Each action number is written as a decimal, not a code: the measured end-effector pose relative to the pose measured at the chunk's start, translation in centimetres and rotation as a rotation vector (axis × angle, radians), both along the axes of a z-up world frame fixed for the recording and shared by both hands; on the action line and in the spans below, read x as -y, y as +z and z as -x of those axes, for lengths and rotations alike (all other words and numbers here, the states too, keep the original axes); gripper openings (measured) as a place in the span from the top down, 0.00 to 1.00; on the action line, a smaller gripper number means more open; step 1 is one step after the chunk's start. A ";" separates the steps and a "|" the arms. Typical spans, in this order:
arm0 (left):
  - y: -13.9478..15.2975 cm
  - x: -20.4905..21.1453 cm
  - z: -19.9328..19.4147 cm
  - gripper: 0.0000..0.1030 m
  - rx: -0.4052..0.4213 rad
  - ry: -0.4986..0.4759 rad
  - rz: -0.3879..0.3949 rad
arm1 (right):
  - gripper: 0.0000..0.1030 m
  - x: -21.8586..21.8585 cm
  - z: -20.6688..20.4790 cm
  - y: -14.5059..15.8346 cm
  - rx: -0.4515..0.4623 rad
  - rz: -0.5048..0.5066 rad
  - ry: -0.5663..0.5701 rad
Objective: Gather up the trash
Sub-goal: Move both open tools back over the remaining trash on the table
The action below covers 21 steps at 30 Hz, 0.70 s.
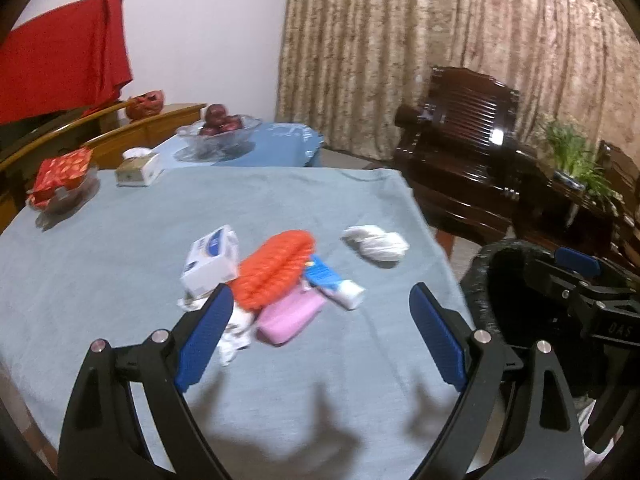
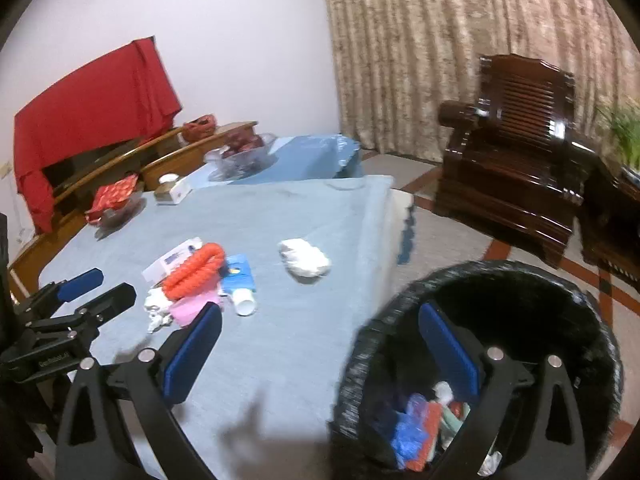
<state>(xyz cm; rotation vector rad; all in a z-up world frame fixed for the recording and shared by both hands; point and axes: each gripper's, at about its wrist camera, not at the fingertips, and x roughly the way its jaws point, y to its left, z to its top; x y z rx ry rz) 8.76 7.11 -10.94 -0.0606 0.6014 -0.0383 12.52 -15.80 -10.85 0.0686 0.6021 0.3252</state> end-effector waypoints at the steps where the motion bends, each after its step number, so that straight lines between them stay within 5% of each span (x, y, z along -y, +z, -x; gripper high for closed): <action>1: -0.1 -0.4 -0.1 0.15 -0.003 0.009 0.000 | 0.06 -0.4 -0.1 -0.1 0.001 0.002 0.009; 13: -3.5 -5.3 -2.0 0.15 -0.079 0.127 -0.027 | 0.07 -6.4 -4.4 -3.8 -0.050 0.034 0.090; 21: -5.9 -6.7 -3.9 0.16 -0.131 0.152 -0.014 | 0.25 -8.6 -7.1 -6.8 -0.125 0.061 0.138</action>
